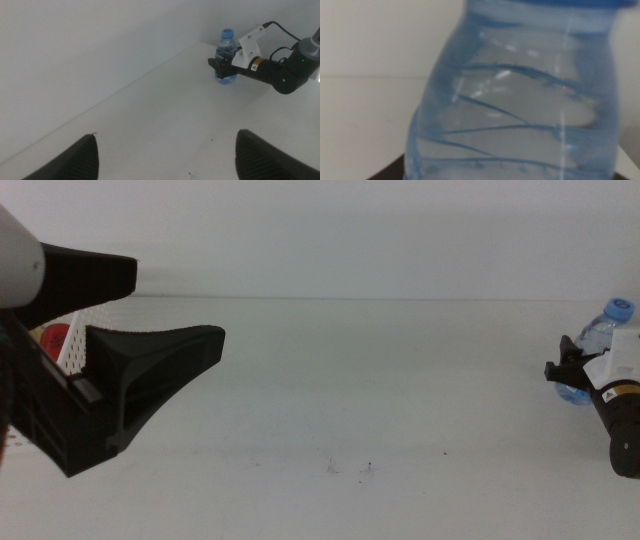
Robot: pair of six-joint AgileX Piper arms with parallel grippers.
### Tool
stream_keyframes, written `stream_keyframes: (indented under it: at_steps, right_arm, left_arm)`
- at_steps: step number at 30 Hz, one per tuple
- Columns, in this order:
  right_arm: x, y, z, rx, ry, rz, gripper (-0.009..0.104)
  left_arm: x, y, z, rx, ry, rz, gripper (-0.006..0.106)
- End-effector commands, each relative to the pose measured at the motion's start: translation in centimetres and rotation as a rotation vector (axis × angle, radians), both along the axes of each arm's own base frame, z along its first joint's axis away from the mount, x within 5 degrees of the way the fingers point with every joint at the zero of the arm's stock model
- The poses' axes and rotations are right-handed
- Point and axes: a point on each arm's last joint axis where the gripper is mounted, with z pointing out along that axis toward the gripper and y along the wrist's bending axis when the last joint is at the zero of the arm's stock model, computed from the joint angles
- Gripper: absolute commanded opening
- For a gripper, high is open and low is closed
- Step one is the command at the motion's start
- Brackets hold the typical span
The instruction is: Use arms to grab the bottles and put them into the dustbin to the left of the table.
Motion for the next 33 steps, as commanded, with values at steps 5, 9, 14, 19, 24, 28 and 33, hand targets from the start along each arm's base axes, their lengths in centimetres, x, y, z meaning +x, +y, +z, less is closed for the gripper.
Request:
stream_keyframes:
  at_steps: [5, 9, 14, 19, 24, 28, 33]
  right_arm:
    - [0.3, 1.2, 0.7, -0.002, -0.003, 0.058, -0.002]
    - [0.5, 5.0, 4.1, -0.014, -0.086, 0.182, -0.002]
    - [1.4, 12.3, 7.2, -0.012, -0.092, 0.383, -0.002]
    - [2.6, 21.0, 9.0, -0.026, -0.070, 0.598, -0.002]
    - [3.6, 27.5, 9.1, -0.020, -0.089, 0.714, -0.002]
    - [4.2, 30.8, 7.7, -0.017, -0.081, 0.764, -0.002]
    - [3.9, 32.9, 5.7, -0.020, -0.063, 0.802, -0.002]
  left_arm:
    - [-0.1, 0.0, 0.4, -0.015, -0.018, -0.004, 0.094]
    - [-0.1, 0.0, 0.4, -0.017, -0.017, -0.003, 0.094]
    - [-0.1, 0.0, 0.4, -0.015, -0.018, -0.004, 0.094]
    - [-0.1, 0.0, 0.4, -0.015, -0.018, -0.004, 0.094]
    - [-0.1, 0.0, 0.4, -0.015, -0.018, -0.004, 0.094]
    - [-0.1, 0.0, 0.4, -0.015, -0.018, -0.004, 0.094]
    - [-0.1, 0.0, 0.4, -0.014, -0.019, -0.005, 0.094]
